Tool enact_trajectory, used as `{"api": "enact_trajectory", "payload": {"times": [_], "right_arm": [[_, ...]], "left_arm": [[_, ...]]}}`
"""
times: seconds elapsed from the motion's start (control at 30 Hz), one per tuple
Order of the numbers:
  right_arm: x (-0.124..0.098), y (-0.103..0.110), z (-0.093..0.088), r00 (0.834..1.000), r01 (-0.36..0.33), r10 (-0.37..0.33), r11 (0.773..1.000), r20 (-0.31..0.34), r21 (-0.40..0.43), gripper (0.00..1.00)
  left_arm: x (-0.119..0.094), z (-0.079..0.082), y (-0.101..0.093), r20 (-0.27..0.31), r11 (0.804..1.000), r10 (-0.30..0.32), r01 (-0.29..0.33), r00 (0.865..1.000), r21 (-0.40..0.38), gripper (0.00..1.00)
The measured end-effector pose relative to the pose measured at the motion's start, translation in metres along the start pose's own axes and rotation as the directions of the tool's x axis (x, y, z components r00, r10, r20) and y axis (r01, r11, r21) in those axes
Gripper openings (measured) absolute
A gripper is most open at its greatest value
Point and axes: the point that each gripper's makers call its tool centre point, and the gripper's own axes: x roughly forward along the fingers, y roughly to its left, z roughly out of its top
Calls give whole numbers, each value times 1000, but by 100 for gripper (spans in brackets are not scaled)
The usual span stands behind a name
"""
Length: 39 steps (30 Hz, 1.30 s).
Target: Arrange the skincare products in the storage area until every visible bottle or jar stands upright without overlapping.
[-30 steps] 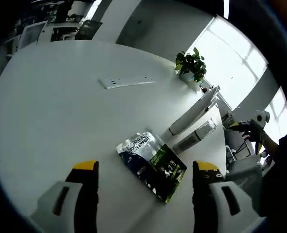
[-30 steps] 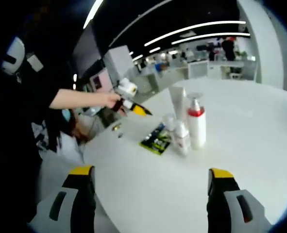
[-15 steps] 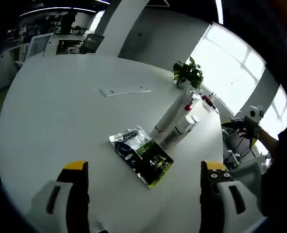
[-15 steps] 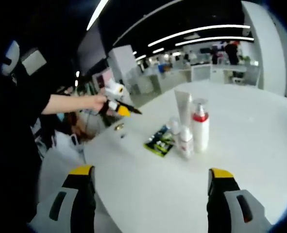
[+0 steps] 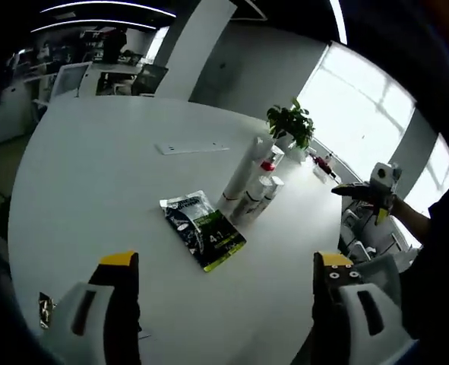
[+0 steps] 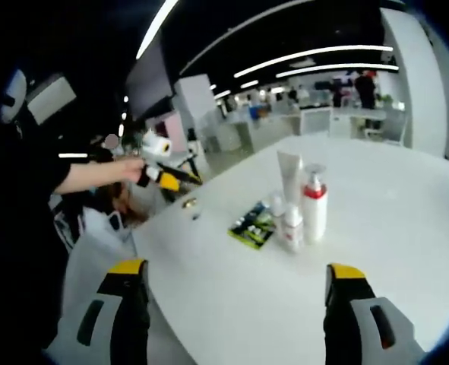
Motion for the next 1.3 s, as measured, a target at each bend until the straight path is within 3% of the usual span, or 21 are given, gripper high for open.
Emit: {"api": "enact_trajectory", "payload": {"times": [0.3,0.73,1.3], "right_arm": [[-8,9,-3,1000,-3,3,1000,2,1,99],[-24,25,-8,1000,-11,11,1000,-10,-7,97],[-43,41,-15,1000,-7,8,1000,7,-24,96]], "left_arm": [[-25,-15,-28,24,1000,-1,1,1000,-16,89],[-43,-35,-49,10,1000,26,-26,1000,-12,87],[-86,-55,-79,78,996,63,-59,995,-62,88]]}}
